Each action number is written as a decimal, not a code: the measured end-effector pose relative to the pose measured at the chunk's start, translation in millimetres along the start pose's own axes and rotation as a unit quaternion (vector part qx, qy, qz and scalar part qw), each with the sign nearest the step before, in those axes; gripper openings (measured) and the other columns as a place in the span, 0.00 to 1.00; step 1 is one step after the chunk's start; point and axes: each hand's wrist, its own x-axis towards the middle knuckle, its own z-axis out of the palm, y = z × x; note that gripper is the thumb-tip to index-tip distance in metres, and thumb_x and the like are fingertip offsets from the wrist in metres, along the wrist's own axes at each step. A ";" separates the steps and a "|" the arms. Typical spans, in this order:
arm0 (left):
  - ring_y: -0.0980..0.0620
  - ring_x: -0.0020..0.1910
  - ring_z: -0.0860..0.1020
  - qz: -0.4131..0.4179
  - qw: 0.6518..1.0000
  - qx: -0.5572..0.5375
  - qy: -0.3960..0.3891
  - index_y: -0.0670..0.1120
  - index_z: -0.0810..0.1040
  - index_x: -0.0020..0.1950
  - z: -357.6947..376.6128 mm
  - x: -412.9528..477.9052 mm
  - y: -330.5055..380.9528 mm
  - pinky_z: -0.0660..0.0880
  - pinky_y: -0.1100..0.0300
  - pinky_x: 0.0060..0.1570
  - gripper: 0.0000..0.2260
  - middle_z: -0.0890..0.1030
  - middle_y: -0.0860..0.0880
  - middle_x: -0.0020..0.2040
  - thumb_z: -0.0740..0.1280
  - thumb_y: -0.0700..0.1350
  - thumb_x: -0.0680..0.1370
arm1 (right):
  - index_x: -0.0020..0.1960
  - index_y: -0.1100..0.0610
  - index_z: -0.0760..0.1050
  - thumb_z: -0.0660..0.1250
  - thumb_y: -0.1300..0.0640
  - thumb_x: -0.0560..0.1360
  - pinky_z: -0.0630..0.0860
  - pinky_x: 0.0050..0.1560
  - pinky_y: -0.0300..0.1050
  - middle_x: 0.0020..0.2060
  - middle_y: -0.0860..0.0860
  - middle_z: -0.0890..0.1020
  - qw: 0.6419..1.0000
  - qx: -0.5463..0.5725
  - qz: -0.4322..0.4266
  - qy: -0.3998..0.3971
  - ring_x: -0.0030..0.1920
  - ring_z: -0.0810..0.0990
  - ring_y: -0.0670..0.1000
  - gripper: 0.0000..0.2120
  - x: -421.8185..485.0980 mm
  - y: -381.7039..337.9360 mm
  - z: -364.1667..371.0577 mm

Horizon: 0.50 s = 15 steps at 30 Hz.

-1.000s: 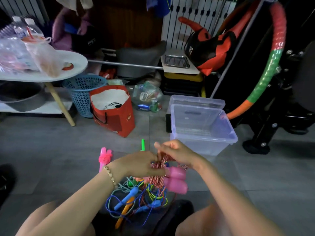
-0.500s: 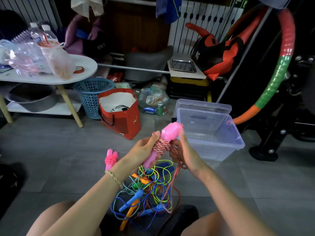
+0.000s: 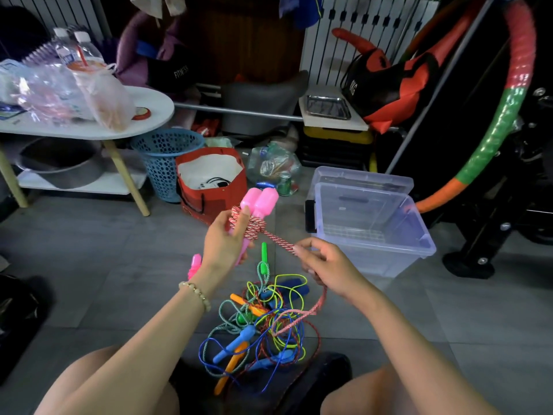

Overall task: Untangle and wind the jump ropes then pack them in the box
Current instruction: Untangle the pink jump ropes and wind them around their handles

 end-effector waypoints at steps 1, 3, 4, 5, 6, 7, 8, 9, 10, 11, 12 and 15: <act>0.54 0.18 0.71 0.008 1.000 0.010 -0.004 0.48 0.73 0.49 -0.6 -0.5 -0.5 0.67 0.64 0.18 0.13 0.80 0.46 0.29 0.62 0.57 0.78 | 0.48 0.55 0.75 0.61 0.55 0.79 0.62 0.27 0.28 0.19 0.41 0.69 1.000 -0.009 -0.001 -0.005 0.22 0.66 0.39 0.06 -0.7 0.3 -1.3; 0.56 0.20 0.72 0.020 0.998 0.044 -0.027 0.47 0.73 0.52 0.3 -2.1 -1.8 0.66 0.65 0.19 0.15 0.81 0.43 0.33 0.62 0.58 0.78 | 0.49 0.58 0.76 0.61 0.57 0.79 0.62 0.27 0.28 0.19 0.41 0.68 1.000 -0.016 -0.015 -0.021 0.22 0.64 0.39 0.07 -3.3 -1.2 -1.6; 0.56 0.21 0.74 0.023 0.995 0.082 -0.045 0.47 0.73 0.53 1.0 -3.9 -3.2 0.67 0.64 0.20 0.15 0.81 0.43 0.34 0.63 0.59 0.77 | 0.48 0.59 0.77 0.62 0.57 0.79 0.63 0.28 0.28 0.20 0.41 0.70 0.999 -0.023 -0.029 -0.025 0.23 0.66 0.39 0.07 -4.4 -1.6 -0.8; 0.56 0.24 0.76 0.035 0.987 0.145 -0.065 0.48 0.72 0.53 1.9 -5.6 -4.7 0.69 0.63 0.23 0.15 0.81 0.46 0.33 0.63 0.59 0.77 | 0.47 0.57 0.78 0.63 0.57 0.78 0.66 0.32 0.28 0.23 0.41 0.74 0.998 -0.038 -0.046 -0.025 0.26 0.70 0.38 0.06 -5.1 -1.9 0.2; 0.54 0.29 0.78 0.057 0.970 0.221 -0.086 0.50 0.71 0.54 2.9 -7.2 -7.6 0.72 0.61 0.27 0.15 0.80 0.49 0.33 0.63 0.59 0.76 | 0.45 0.54 0.79 0.65 0.56 0.77 0.69 0.37 0.29 0.28 0.42 0.78 0.996 -0.055 -0.062 -0.023 0.31 0.74 0.37 0.06 -5.3 -3.4 1.6; 0.51 0.33 0.80 0.085 0.948 0.288 -0.106 0.51 0.72 0.57 4.3 -9.3 -9.5 0.75 0.58 0.33 0.16 0.80 0.50 0.35 0.62 0.60 0.76 | 0.43 0.52 0.80 0.66 0.54 0.76 0.72 0.42 0.33 0.34 0.44 0.82 0.995 -0.070 -0.073 -0.018 0.36 0.78 0.40 0.05 -3.8 -2.3 1.8; 0.48 0.39 0.81 0.112 0.927 0.334 -0.126 0.52 0.72 0.60 5.4 -11.2 -11.0 0.76 0.55 0.39 0.19 0.81 0.49 0.37 0.61 0.62 0.76 | 0.42 0.51 0.80 0.67 0.51 0.74 0.74 0.46 0.39 0.37 0.47 0.83 0.994 -0.079 -0.077 -0.011 0.40 0.80 0.43 0.06 -2.4 -1.4 1.2; 0.46 0.43 0.82 0.128 0.911 0.362 -0.151 0.53 0.72 0.63 5.9 -13.8 -10.0 0.76 0.54 0.43 0.21 0.83 0.47 0.40 0.59 0.63 0.76 | 0.41 0.51 0.81 0.68 0.47 0.72 0.75 0.49 0.44 0.39 0.49 0.84 0.993 -0.084 -0.080 -0.001 0.42 0.81 0.46 0.08 -1.7 -1.3 -1.0; 0.46 0.46 0.82 0.139 0.897 0.378 -0.180 0.53 0.71 0.65 6.1 -16.2 -7.6 0.76 0.55 0.45 0.23 0.83 0.46 0.43 0.56 0.65 0.76 | 0.41 0.51 0.81 0.68 0.44 0.70 0.75 0.49 0.46 0.39 0.49 0.84 0.993 -0.082 -0.080 0.011 0.42 0.81 0.47 0.11 -1.2 -1.6 -3.7; 0.47 0.48 0.81 0.144 0.885 0.388 -0.214 0.54 0.71 0.66 5.9 -18.7 -4.5 0.74 0.56 0.46 0.25 0.83 0.46 0.45 0.55 0.66 0.75 | 0.40 0.52 0.81 0.68 0.42 0.68 0.76 0.47 0.44 0.38 0.48 0.84 0.994 -0.075 -0.081 0.025 0.41 0.82 0.46 0.13 -1.3 -2.4 -7.5; 0.48 0.50 0.81 0.146 0.869 0.404 -0.246 0.54 0.70 0.67 6.5 -21.5 -0.7 0.72 0.58 0.47 0.26 0.83 0.47 0.48 0.55 0.67 0.74 | 0.39 0.54 0.81 0.69 0.42 0.67 0.75 0.44 0.40 0.37 0.46 0.84 0.993 -0.069 -0.083 0.037 0.39 0.81 0.44 0.15 -1.0 -2.6 -10.5; 0.48 0.53 0.79 0.173 0.822 0.466 -0.278 0.54 0.72 0.63 11.5 -32.8 2.6 0.69 0.59 0.45 0.25 0.82 0.49 0.51 0.61 0.68 0.73 | 0.35 0.56 0.80 0.71 0.43 0.65 0.70 0.37 0.36 0.29 0.45 0.80 0.993 -0.074 -0.085 0.026 0.31 0.75 0.41 0.15 -1.4 -1.5 -9.6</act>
